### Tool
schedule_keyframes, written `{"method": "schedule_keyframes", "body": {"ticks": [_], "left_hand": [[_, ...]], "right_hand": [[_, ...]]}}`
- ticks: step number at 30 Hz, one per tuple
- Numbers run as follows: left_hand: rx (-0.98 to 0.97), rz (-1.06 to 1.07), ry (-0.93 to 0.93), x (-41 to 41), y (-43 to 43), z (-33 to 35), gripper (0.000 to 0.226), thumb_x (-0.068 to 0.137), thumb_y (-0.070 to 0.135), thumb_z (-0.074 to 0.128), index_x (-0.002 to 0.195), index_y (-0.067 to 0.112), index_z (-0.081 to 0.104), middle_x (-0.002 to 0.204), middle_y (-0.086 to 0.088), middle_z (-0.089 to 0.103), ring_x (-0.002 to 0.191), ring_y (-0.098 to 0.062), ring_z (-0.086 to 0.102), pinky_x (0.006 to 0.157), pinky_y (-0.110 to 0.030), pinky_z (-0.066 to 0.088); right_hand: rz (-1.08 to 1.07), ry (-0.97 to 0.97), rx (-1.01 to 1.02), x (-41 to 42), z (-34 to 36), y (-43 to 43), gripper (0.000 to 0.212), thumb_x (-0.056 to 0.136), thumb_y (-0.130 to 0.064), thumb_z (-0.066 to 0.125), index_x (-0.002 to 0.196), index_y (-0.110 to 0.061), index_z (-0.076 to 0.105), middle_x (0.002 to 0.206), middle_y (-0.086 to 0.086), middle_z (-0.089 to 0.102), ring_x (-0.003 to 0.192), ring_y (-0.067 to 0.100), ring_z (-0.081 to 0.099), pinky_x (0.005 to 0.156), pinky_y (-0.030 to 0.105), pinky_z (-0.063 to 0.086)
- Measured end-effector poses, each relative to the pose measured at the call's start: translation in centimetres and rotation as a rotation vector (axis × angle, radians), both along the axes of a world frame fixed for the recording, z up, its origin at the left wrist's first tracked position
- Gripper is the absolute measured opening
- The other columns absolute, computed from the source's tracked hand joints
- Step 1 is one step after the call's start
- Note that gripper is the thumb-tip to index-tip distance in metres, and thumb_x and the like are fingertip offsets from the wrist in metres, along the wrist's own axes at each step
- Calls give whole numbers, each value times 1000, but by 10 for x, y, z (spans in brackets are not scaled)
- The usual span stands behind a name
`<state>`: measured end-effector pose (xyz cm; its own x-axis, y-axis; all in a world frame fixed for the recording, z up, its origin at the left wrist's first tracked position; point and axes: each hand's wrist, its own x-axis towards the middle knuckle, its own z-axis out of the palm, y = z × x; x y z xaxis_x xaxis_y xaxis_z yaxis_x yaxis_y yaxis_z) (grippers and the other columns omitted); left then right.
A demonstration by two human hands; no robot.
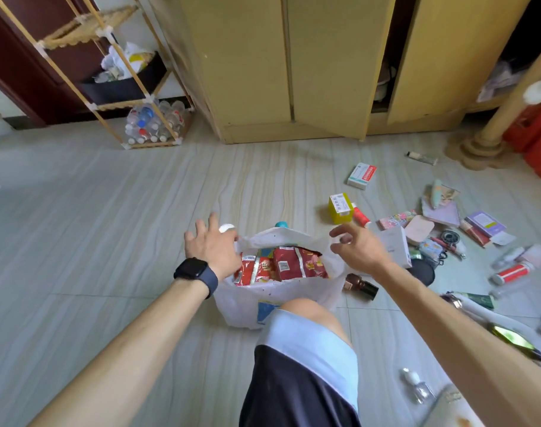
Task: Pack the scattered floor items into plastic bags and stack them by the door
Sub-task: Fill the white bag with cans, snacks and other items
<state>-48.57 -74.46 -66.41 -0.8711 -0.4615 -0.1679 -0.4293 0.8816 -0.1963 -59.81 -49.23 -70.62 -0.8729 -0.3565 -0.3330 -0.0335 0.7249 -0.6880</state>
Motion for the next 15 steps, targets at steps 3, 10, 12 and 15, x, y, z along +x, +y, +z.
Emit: {"method": "schedule_keyframes", "body": {"ticks": [3, 10, 12, 15], "left_hand": [[-270, -308, 77, -11, 20, -7, 43, 82, 34, 57, 125, 34, 59, 161, -8, 15, 148, -28, 8, 114, -56, 8], [-352, -626, -236, -45, 52, -36, 41, 90, 30, 51, 130, 24, 59, 152, -9, 34, 149, -26, 9, 114, -61, -2], [-359, -683, -323, -47, 56, -47, 41, 92, 28, 50, 132, 21, 58, 146, -8, 42, 147, -26, 15, 116, -59, -1], [-322, -706, -327, -40, 56, -61, 39, 93, 23, 48, 130, 19, 58, 139, -8, 47, 143, -27, 23, 117, -59, 2]], "right_hand": [[-38, 106, 49, 3, -3, 7, 30, 84, -30, 62, 113, -35, 61, 130, 8, 50, 99, 26, 61, 89, 34, 49], [124, 115, 358, 10, -15, -3, 45, 86, -38, 58, 129, -26, 54, 126, 11, 47, 102, 33, 61, 86, 39, 52], [162, 108, 405, 10, -23, -3, 44, 87, -36, 57, 130, -26, 54, 125, 11, 47, 103, 34, 61, 85, 40, 51], [182, 111, 427, 10, -38, 0, 44, 87, -34, 56, 131, -26, 53, 131, 10, 43, 109, 33, 57, 84, 39, 50]]}}
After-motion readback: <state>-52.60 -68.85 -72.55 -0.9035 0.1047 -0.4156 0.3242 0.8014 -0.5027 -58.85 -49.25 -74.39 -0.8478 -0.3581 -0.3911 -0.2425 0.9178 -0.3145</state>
